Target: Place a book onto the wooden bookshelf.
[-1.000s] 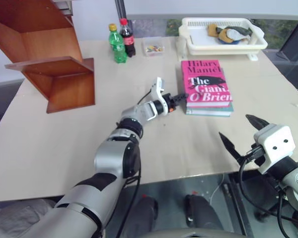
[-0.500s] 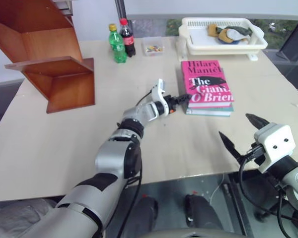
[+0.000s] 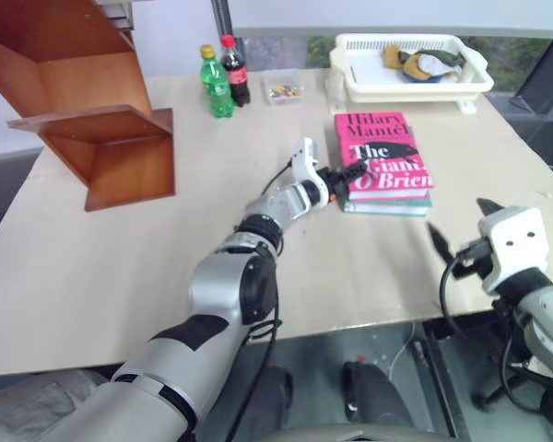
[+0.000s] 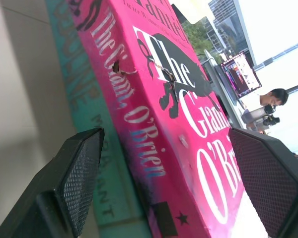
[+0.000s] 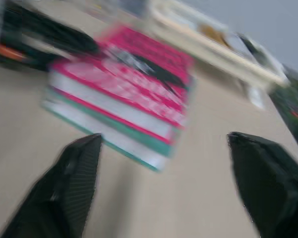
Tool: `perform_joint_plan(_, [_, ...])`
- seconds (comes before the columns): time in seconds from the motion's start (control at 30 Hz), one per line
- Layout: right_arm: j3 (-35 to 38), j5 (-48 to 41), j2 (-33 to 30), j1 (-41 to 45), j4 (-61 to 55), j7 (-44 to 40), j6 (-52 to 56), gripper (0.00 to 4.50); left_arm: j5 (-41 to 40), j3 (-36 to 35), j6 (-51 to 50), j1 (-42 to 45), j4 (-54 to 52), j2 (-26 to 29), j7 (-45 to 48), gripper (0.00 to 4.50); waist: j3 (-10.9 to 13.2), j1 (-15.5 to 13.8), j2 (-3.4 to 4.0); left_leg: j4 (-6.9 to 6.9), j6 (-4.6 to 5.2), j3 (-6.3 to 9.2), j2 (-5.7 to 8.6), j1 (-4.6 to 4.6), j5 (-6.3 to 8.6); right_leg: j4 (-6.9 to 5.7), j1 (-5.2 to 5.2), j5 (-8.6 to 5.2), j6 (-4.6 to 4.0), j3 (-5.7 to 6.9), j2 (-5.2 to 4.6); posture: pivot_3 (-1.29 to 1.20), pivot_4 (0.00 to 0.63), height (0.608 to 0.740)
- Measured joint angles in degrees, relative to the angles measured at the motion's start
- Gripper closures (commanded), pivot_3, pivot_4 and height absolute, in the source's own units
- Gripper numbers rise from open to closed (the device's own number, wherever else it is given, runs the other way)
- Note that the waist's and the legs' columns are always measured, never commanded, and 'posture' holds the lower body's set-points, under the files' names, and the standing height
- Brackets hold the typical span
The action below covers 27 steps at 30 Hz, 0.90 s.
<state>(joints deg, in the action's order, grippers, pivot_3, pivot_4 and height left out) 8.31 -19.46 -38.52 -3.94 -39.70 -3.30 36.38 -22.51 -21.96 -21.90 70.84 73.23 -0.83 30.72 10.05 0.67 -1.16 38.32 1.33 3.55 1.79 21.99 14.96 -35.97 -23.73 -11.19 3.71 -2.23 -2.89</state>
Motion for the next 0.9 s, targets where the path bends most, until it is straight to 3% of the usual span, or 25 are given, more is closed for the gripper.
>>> perform_joint_plan(0.13, [-1.82, 2.92, 2.93, 11.39, 21.15, -3.78, -4.3, 3.86, 1.01, 0.79, -0.2, -0.24, -0.61, 1.25, 1.91, 0.17, 0.0, 0.25, 0.09, -0.03, 0.0, -0.1, 0.0, -0.03, 0.0, -0.03, -0.04, 0.02, 0.01, -0.09, 0.01, 0.0, 0.15, 0.74])
perform_joint_plan(0.17, [-2.36, 3.83, 2.98, 14.02, 25.66, -4.72, -5.8, 4.29, 1.24, 1.59, -0.34, -0.48, -1.09, 2.06, 2.97, 0.17, 0.01, 0.31, 0.1, -0.04, 0.0, -0.1, 0.0, -0.01, 0.0, -0.03, -0.09, 0.02, 0.01, -0.1, 0.01, 0.0, 0.15, 0.74])
perform_joint_plan(0.2, [-3.05, 5.05, 3.18, 17.55, 31.23, -5.92, -7.81, 4.4, 2.04, 2.83, -0.62, -1.4, -3.13, 3.16, 5.09, 0.17, 0.01, 0.49, 0.11, -0.06, 0.0, -0.14, -0.01, -0.01, 0.0, -0.05, -0.13, 0.03, 0.0, -0.14, 0.02, 0.0, 0.15, 0.74])
perform_joint_plan(0.33, [-3.5, 7.66, 4.41, 27.13, 46.5, -10.04, -14.53, 4.47, 2.98, 9.34, -4.43, -9.43, -19.39, 8.2, 16.01, 0.08, 0.0, 1.08, 0.14, -0.21, -0.04, -0.13, -0.04, 0.03, -0.02, -0.18, -0.29, 0.03, -0.02, -0.22, 0.0, 0.0, 0.15, 0.74])
perform_joint_plan(0.47, [-3.55, 8.51, 5.92, 31.16, 55.11, -13.77, -19.43, 4.47, 1.85, 13.53, -11.42, -18.2, -36.77, 13.29, 21.81, 0.08, 0.0, 1.44, 0.15, -0.25, -0.24, 0.03, -0.07, 0.3, -0.13, -0.17, -0.56, 0.03, -0.02, -0.27, -0.11, 0.0, 0.15, 0.74])
perform_joint_plan(0.67, [-3.82, 8.17, 8.81, 33.89, 61.7, -20.7, -24.67, 4.47, -0.97, 14.53, -18.23, -23.63, -53.4, 17.5, 22.64, 0.08, 0.0, 1.22, 0.15, 0.03, -0.22, 0.11, 0.01, 0.72, -0.12, -0.41, -0.97, 0.07, 0.04, -0.31, -0.26, 0.0, 0.15, 0.74])
perform_joint_plan(0.9, [-5.18, 8.4, 11.34, 36.27, 64.71, -26.45, -28.93, 4.47, -3.36, 17.91, -20.08, -28.19, -62.09, 20.81, 25.11, 0.08, -0.01, 1.64, 0.16, 0.03, -0.19, 0.08, -0.02, 0.63, -0.1, -0.66, -1.05, 0.07, 0.03, -0.35, -0.2, 0.0, 0.15, 0.74])
